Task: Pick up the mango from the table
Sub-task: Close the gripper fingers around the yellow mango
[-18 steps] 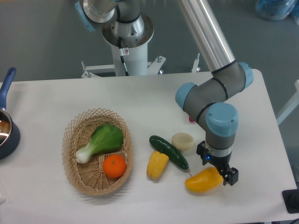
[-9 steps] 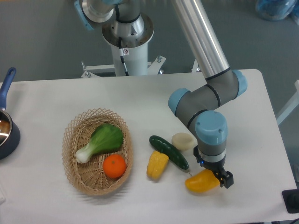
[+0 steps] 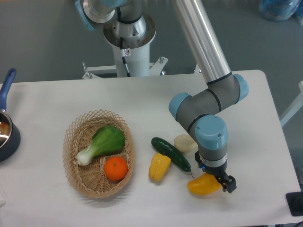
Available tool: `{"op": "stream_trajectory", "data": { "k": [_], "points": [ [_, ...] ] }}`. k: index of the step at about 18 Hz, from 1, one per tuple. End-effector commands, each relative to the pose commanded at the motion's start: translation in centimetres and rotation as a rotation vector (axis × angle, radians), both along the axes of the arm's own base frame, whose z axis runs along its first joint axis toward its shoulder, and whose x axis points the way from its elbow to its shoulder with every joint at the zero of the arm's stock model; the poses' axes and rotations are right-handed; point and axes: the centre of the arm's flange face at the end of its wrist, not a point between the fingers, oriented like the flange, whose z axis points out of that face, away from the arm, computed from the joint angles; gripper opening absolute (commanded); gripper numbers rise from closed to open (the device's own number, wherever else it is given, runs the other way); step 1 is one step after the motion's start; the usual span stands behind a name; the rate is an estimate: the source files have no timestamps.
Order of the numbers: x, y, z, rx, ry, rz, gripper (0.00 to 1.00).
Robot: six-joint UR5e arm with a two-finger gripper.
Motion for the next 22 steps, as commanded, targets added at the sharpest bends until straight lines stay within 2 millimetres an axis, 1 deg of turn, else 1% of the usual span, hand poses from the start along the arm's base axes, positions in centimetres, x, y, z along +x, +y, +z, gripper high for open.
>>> {"op": "stream_trajectory", "data": {
  "k": [3,5,7,10,12,13,17,19,20,22],
  "points": [
    [0.21,0.09,-0.25,-0.005,-0.002,-0.002,0.99],
    [0.29,0.04,-0.27,-0.006,-0.003,-0.001,0.93],
    [0.32,0.01,-0.34,0.002,-0.006,0.031,0.82],
    [0.26,0.02,-0.25,0.005,-0.002,0.046,0.77],
    [0.26,0.02,-0.25,0.006,-0.002,0.047,0.7],
    [0.22,0.04,-0.18,0.007,-0.001,0.049,0.68],
    [0.13,0.11,0.12,0.01,0.003,0.049,0.63],
    [0.18,0.09,0.16,0.011,0.002,0.048,0.63],
    [0.19,0.09,0.27,0.012,0.003,0.048,0.59],
    [0.19,0.09,0.27,0.012,0.003,0.05,0.58]
  ]
}}
